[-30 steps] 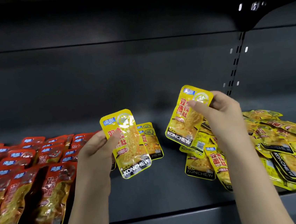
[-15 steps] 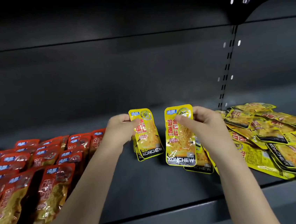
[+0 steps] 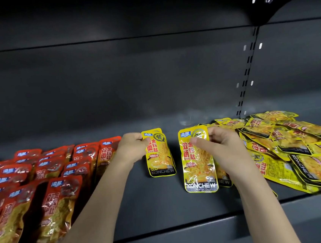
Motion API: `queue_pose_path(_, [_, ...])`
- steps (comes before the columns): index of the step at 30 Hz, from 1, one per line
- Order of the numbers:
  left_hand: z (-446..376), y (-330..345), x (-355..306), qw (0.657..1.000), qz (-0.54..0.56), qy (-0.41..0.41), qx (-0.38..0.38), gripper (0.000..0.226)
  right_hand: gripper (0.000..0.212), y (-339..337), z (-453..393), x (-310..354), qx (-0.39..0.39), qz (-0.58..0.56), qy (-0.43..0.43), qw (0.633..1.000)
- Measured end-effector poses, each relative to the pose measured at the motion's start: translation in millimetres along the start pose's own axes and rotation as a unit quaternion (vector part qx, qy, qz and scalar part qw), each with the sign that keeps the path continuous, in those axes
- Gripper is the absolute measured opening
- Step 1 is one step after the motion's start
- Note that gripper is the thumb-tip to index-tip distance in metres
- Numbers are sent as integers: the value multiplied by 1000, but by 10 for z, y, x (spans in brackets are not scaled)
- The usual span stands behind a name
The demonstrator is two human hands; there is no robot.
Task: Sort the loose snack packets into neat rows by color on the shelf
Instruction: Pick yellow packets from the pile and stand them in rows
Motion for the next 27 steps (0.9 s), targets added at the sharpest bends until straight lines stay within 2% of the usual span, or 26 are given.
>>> queue_pose_path(4, [4,6,32,1000,-15,7,-14,11,13,-2,13,-54,6,-7,11,1000])
queue_pose_path(7, [-1,10,56,999,-29,-2,-13,18,6,0,3,-76,9,-7,16,1000])
queue_pose_path(12, [67,14,13,999,-32,-3,-23,34,24,49,-23,-36,27,3,18,999])
queue_pose_path(14, [110,-16,-5,999,-32,0,-34,28,14,75,-38,-18,36,-3,29,999])
queue_pose_path(15, [147,-42,-28,999,-29,3,-39,16,9,89,-41,-6,40,-9,38,998])
queue_pose_path(16, [171,-78,-48,998,-31,13,-57,12,8,100,-42,10,47,-8,45,998])
queue_pose_path(17, [200,-119,-72,996,-39,22,-78,25,9,110,-48,25,53,-7,52,997])
queue_pose_path(19, [285,-212,-140,988,-61,64,-128,34,11,130,-66,61,63,0,57,996])
queue_pose_path(23, [534,-358,-211,973,-51,134,-180,21,27,197,-151,84,84,44,68,993])
queue_pose_path(27, [764,-409,-95,962,-48,167,-210,17,23,392,-223,29,112,37,98,988])
Point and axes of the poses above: each hand's wrist, its own z-axis away from the middle knuckle, its own y-axis out of the palm, x = y × z, the point moved 3 cm from there along -z, towards the middle knuckle, and after that the axes turned 2 degrees about -y, right-handed, at the moved point
